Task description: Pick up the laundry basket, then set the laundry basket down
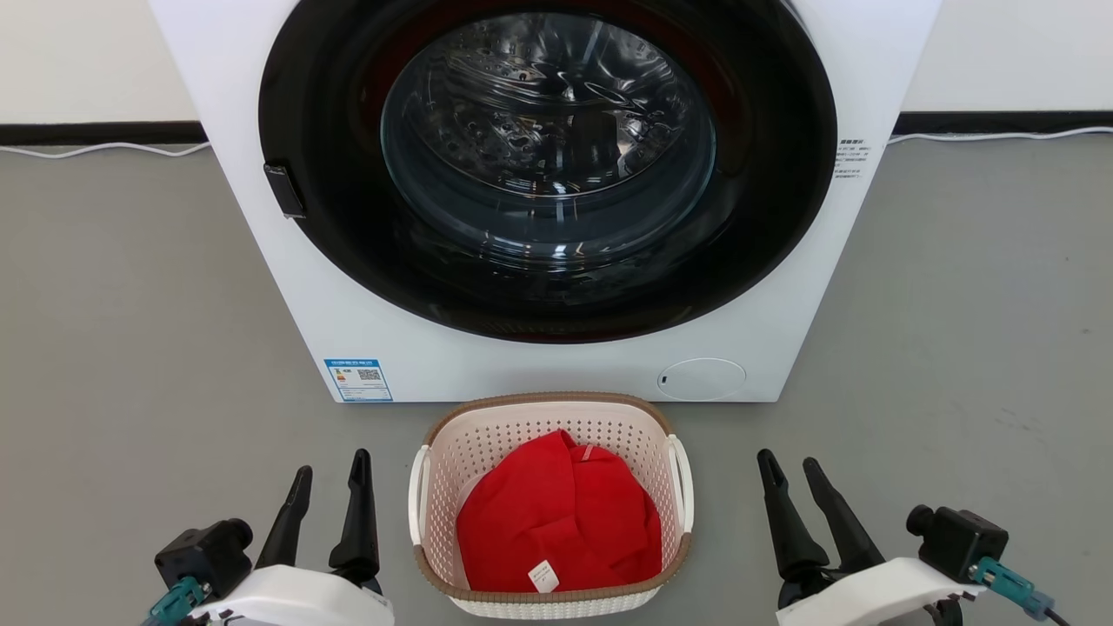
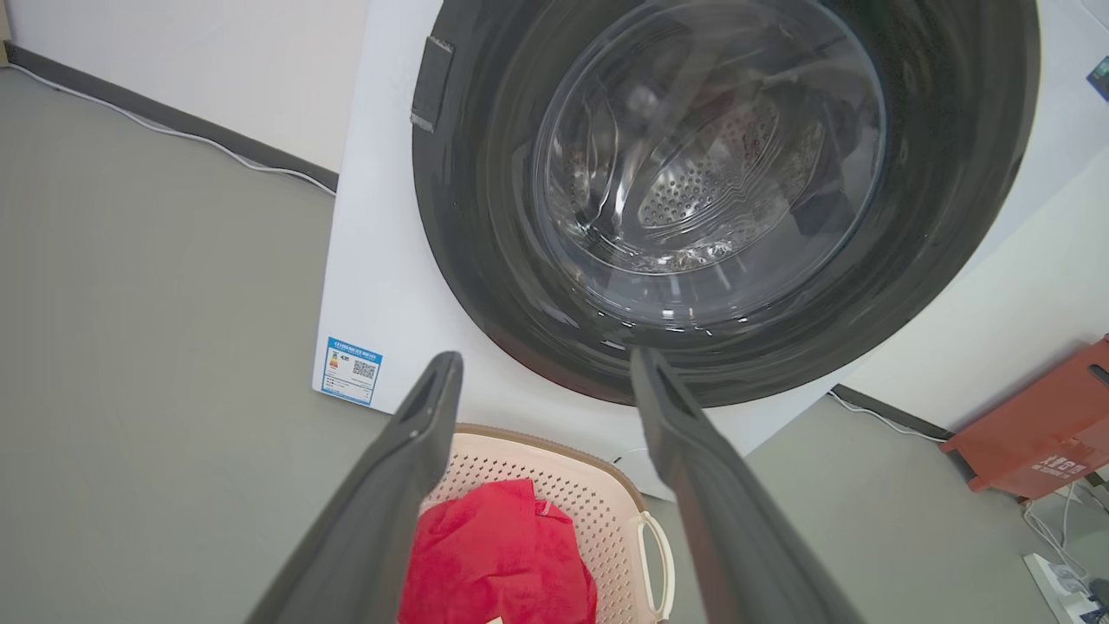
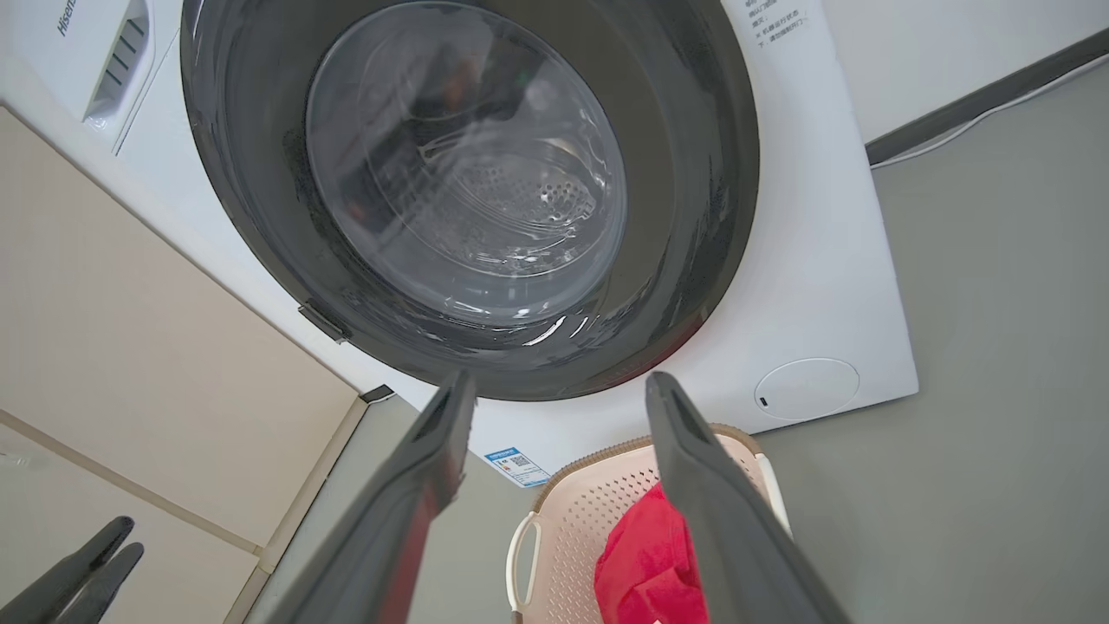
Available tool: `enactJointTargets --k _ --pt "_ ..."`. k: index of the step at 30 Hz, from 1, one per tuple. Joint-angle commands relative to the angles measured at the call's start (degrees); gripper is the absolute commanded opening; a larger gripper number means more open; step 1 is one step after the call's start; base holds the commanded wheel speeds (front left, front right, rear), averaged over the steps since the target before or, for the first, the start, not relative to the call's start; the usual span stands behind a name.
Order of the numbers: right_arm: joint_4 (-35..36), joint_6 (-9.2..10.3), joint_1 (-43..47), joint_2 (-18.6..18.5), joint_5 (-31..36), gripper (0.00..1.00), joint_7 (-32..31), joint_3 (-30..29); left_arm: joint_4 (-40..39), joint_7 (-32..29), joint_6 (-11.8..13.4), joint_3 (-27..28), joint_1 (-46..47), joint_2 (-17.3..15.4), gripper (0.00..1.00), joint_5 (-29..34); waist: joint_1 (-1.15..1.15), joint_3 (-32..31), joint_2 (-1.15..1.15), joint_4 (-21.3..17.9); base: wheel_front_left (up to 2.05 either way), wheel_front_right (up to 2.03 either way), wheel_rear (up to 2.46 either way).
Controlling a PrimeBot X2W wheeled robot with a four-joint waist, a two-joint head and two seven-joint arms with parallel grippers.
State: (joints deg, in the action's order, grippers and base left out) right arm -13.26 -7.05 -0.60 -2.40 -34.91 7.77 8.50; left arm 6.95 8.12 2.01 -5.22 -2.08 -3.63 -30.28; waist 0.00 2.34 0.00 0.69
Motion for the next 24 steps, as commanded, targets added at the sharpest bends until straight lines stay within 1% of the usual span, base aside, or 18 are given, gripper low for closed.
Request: enactJointTargets --k 1,5,16,24 --pt "2.2 -0.3 -3.2 -0.3 2.2 1.0 1.2 1.5 -2.1 0.8 0.5 1.0 0.5 -0.2 1.0 2.2 0.0 0.0 0.0 0.0 0.0 0.0 0.0" --pt "2.6 -0.32 -3.3 -0.3 5.6 1.0 2.0 2.1 -2.5 1.6 0.7 1.1 0.3 -0.1 1.0 5.4 0.0 0.1 0.0 0.1 0.0 0.0 0.0" --pt "3.1 -0.36 -3.5 -0.4 12.2 1.0 3.7 3.0 -3.0 3.3 0.9 1.5 -0.2 0.5 1.0 11.1 0.0 0.1 0.0 0.1 0.0 0.0 0.0" --pt "2.8 -0.39 -3.6 -0.4 17.4 1.0 5.0 2.4 -3.2 4.7 1.1 1.7 -0.5 0.7 1.0 15.4 0.0 0.2 0.0 0.2 0.0 0.0 0.0"
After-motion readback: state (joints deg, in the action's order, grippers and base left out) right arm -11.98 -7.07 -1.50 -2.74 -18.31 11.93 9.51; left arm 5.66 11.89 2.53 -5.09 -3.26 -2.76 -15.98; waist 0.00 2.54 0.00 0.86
